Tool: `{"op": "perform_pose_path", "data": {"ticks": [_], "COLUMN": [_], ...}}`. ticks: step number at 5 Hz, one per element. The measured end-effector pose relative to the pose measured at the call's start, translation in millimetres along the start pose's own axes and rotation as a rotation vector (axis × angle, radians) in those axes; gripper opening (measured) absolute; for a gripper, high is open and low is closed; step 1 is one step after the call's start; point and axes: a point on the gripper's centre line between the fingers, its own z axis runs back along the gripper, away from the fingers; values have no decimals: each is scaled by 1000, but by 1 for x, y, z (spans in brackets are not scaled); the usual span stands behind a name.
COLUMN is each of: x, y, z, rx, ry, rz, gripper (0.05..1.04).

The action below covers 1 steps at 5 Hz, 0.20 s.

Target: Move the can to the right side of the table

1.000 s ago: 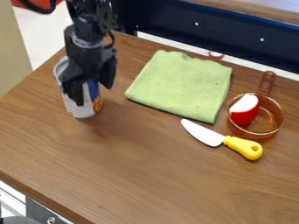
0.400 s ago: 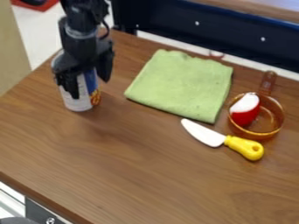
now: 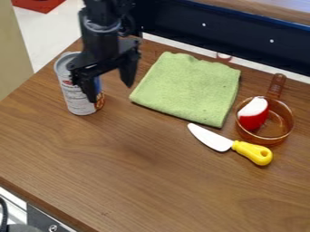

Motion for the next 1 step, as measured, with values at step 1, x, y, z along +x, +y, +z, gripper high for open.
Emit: {"op": "perform_pose_path", "data": {"ticks": [1], "x": [-17], "y": [-14], "z": [0], "rx": [8], "ry": [-55], "rz": [-260], "gripper": [1000]}}
